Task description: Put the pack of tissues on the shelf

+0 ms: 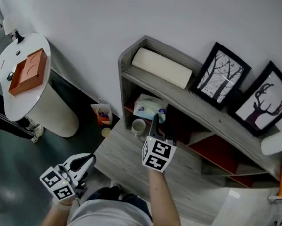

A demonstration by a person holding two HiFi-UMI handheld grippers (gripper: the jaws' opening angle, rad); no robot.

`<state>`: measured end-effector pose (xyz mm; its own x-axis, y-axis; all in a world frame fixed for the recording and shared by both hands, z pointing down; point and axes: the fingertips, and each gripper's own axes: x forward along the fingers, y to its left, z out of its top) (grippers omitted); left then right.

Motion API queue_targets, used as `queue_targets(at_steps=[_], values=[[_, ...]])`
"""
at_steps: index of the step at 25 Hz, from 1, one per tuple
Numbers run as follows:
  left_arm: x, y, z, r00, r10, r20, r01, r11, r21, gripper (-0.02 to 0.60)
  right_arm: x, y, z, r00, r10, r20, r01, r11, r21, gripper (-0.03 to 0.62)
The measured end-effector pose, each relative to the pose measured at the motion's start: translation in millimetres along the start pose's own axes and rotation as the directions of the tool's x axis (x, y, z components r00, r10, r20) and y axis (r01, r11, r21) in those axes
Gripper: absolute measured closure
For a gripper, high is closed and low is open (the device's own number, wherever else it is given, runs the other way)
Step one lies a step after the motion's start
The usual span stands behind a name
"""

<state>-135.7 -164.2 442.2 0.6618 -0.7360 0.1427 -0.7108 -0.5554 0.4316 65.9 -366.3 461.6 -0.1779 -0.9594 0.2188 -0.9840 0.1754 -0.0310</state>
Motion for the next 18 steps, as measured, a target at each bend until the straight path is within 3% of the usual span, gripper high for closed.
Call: queue_targets(at_steps=[10, 15, 18], values=[[3, -5, -2, 1.0, -0.025, -0.004, 0.025, 1.0, 0.0, 0.566, -16, -2, 12, 0.999, 0.012, 0.034, -0.012, 1.0, 0.014, 0.422], [20, -16, 0, 0.996, -0.083, -0.017, 0.083, 0.997, 0.009, 0.566, -42, -4, 26, 0.997, 0.05, 0.062, -0.052, 0.998, 0.04, 0.428], [36, -28, 2, 0.99, -0.137, -0.029, 0.138, 0.99, 0.024, 0.566, -63, -9, 40, 0.993, 0.056, 0.099, -0.062, 0.996, 0.058, 0.469]])
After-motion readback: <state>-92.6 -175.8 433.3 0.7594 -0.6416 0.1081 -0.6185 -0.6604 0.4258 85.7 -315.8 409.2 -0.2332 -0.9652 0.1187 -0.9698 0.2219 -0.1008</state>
